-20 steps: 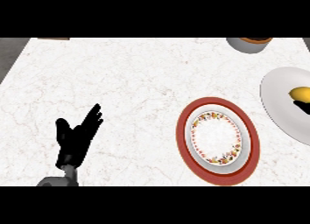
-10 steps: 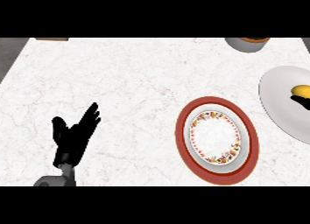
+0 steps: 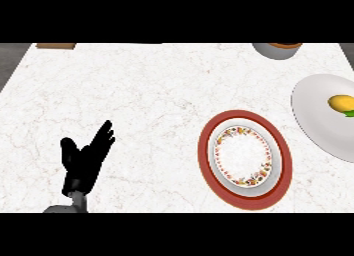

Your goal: Pick the lemon from the plate and place it in the plate

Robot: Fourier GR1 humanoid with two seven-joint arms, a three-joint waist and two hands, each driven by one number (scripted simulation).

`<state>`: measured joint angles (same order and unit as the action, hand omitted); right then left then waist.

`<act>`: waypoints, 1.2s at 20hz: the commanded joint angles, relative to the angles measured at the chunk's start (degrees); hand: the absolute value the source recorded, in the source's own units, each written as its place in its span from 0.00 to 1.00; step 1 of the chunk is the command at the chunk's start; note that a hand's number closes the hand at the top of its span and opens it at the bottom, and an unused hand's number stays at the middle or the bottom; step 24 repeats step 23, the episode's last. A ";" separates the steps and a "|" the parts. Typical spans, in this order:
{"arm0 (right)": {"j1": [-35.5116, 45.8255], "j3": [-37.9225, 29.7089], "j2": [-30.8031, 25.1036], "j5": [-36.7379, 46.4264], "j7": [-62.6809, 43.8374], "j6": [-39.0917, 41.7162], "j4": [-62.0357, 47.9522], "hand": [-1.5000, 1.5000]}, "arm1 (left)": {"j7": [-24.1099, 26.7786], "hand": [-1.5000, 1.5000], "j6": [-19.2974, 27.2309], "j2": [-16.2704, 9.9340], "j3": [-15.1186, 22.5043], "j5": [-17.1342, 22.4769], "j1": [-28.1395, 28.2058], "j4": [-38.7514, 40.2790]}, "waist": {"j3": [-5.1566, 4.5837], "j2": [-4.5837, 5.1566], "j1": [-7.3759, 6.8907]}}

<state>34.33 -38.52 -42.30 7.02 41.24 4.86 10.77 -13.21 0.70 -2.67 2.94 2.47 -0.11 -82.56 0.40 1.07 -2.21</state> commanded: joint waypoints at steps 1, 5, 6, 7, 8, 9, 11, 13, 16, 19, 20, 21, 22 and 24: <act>-4.70 -0.52 -2.20 -1.16 3.98 11.06 -1.26 0.00 | 2.39 0.50 -0.32 0.45 0.54 -0.58 1.58 1.89 | -0.05 -0.19 0.79; -7.76 0.86 -4.92 -0.09 5.53 16.65 -1.51 0.00 | -1.74 0.50 0.46 -0.18 -0.27 0.06 0.96 -1.11 | -0.04 -0.36 0.56; -7.16 1.53 -5.30 0.38 5.08 17.14 -1.15 0.00 | -0.70 0.50 -0.40 0.41 -0.46 0.98 0.10 0.52 | -0.10 -0.39 0.71; -10.33 2.22 -2.28 0.90 9.89 18.01 -0.94 0.00 | 0.41 0.50 -2.32 -1.68 -2.52 2.29 -1.92 1.78 | -0.10 -0.39 1.09; -9.63 1.66 -6.81 0.57 7.17 20.17 -1.40 0.00 | 0.63 0.50 -0.69 0.16 -0.05 0.17 0.05 1.38 | -0.02 -0.28 0.73; -12.14 2.69 -4.60 1.35 10.45 19.44 -0.73 0.00 | 1.04 0.50 -0.33 -0.98 -1.35 0.09 0.77 1.15 | -0.09 -0.47 1.00; -16.48 3.32 -6.48 2.09 12.92 20.45 -0.51 0.00 | -0.28 0.50 -0.64 -0.60 -1.31 1.08 1.03 -0.11 | -0.08 -0.58 1.37; -14.10 5.20 -2.11 3.51 13.21 14.39 0.79 0.00 | 2.10 0.50 -1.65 -0.89 -2.01 1.50 1.28 1.87 | -0.15 -0.59 1.12; -18.46 4.74 -5.14 2.92 16.06 18.13 0.17 0.00 | 0.73 0.50 -0.61 -0.33 -0.46 0.09 2.53 -0.14 | -0.11 -0.71 1.34; -18.75 4.96 -5.38 2.80 15.85 17.08 -0.10 0.00 | 1.64 0.50 -1.10 -0.79 -1.46 0.61 1.85 0.93 | -0.14 -0.73 1.41; -19.09 5.81 -6.39 3.20 15.06 18.76 0.60 0.00 | 2.90 0.50 0.71 0.76 -1.29 -0.65 -1.11 4.15 | -0.21 -0.77 1.78; -19.76 5.41 -5.82 3.21 16.01 16.80 -0.50 0.00 | -0.30 0.50 0.44 -0.20 -1.49 -0.13 -1.37 1.73 | -0.10 -0.68 1.48; -19.84 5.99 -3.43 3.29 17.09 15.38 0.61 0.00 | -2.08 0.50 0.32 0.58 0.04 0.22 2.02 -2.11 | -0.15 -0.85 1.39; -19.69 6.10 -4.29 3.36 16.54 16.10 0.12 0.00 | -0.32 0.50 -0.38 -0.36 -1.07 0.37 0.96 -0.29 | -0.14 -0.78 1.42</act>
